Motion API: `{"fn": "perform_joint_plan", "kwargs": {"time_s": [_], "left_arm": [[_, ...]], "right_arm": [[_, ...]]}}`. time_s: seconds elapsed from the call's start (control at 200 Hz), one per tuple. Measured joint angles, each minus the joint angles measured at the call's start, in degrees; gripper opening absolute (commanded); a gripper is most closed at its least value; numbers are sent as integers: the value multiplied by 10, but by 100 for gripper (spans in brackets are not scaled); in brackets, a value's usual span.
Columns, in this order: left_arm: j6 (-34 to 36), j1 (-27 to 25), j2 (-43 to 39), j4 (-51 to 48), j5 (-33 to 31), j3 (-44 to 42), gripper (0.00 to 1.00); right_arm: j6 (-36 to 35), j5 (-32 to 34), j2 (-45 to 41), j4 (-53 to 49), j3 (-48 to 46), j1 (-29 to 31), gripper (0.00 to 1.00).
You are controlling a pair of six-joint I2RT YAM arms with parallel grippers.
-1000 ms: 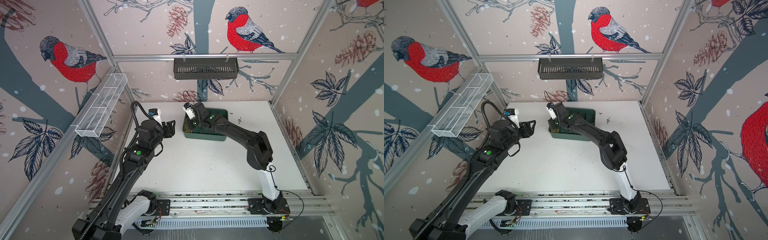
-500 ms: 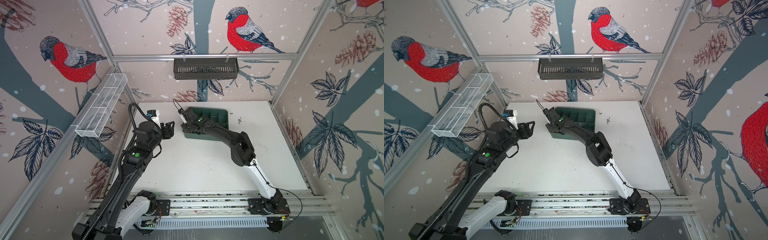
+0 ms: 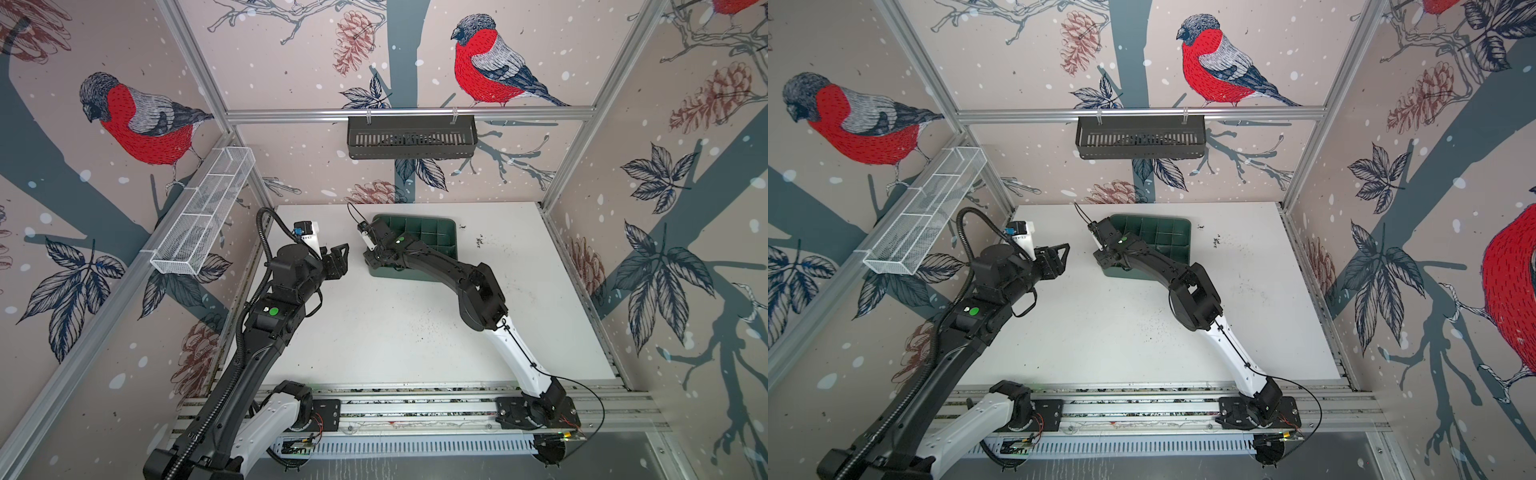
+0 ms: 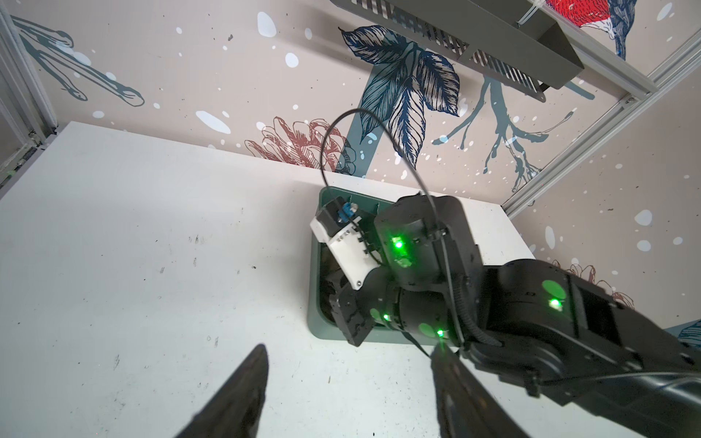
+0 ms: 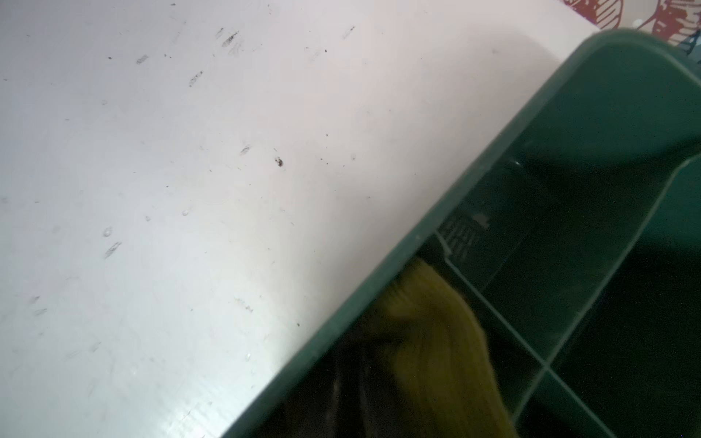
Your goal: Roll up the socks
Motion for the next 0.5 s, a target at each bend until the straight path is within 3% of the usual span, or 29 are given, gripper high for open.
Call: {"fn": "perform_joint_plan", "kwargs": {"time_s": [0.18, 0.35, 0.5], "left_arm": [[5, 2, 1, 0, -9, -8, 69], [5, 3, 6, 10, -14, -15, 69], [5, 3, 9, 30, -23, -31, 70]], "right_arm": [[26, -68, -150, 85, -160, -33, 31], [40, -183, -271, 203, -252, -54, 33], [57, -240, -346, 251, -313, -74, 33]]}}
